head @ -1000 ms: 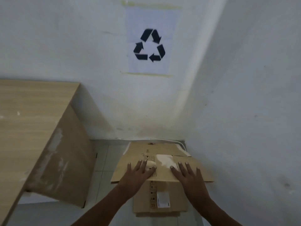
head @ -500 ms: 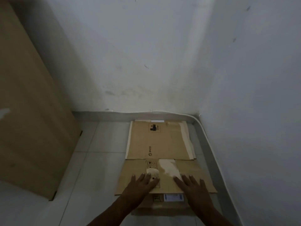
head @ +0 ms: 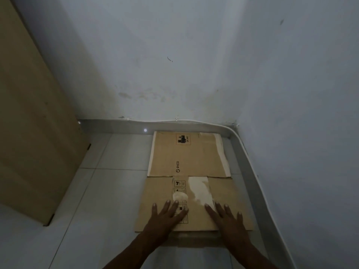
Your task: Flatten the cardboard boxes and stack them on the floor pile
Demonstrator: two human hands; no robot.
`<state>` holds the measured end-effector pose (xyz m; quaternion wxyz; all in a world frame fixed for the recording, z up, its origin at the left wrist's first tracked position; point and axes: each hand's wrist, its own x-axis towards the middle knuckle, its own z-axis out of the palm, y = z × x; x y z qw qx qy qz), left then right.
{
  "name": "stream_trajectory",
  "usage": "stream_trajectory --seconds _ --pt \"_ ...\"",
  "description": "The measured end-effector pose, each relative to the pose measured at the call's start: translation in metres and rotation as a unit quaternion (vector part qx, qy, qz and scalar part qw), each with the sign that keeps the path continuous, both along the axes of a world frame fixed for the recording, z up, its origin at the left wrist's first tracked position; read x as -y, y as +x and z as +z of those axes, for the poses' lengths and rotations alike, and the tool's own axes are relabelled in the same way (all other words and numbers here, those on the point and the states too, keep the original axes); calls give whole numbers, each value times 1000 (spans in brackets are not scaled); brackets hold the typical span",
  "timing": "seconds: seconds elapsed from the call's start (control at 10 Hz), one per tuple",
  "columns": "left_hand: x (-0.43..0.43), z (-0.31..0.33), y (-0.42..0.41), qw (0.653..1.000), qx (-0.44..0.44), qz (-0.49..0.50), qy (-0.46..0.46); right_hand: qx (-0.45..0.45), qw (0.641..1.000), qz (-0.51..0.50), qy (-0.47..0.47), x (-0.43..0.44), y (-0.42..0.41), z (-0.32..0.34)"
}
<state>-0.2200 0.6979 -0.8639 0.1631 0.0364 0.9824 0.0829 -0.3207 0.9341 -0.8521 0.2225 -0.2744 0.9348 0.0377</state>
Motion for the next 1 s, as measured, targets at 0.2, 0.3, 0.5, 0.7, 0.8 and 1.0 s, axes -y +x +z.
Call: stream_trajectory --seconds 0.2,0.3,0.5,0.7,0.8,1.0 --pt "-8 -13 -1 1000 8 -8 0 28 1000 -5 0 -9 -4 -10" --pt "-3 -16 -11 999 30 -14 -10 29 999 -13 -9 -6 -10 -18" --pt "-1 -30 -18 992 125 -18 -11 89 996 -16 6 -4 -10 -26" --pt "-7 -42 -17 991 131 -3 -27 121 992 -18 15 -3 -11 -32" --pt "-7 -40 -20 991 130 -1 -23 122 992 -20 23 -1 -13 -30" --pt "15 14 -35 991 135 3 5 110 992 -26 52 15 -16 -6"
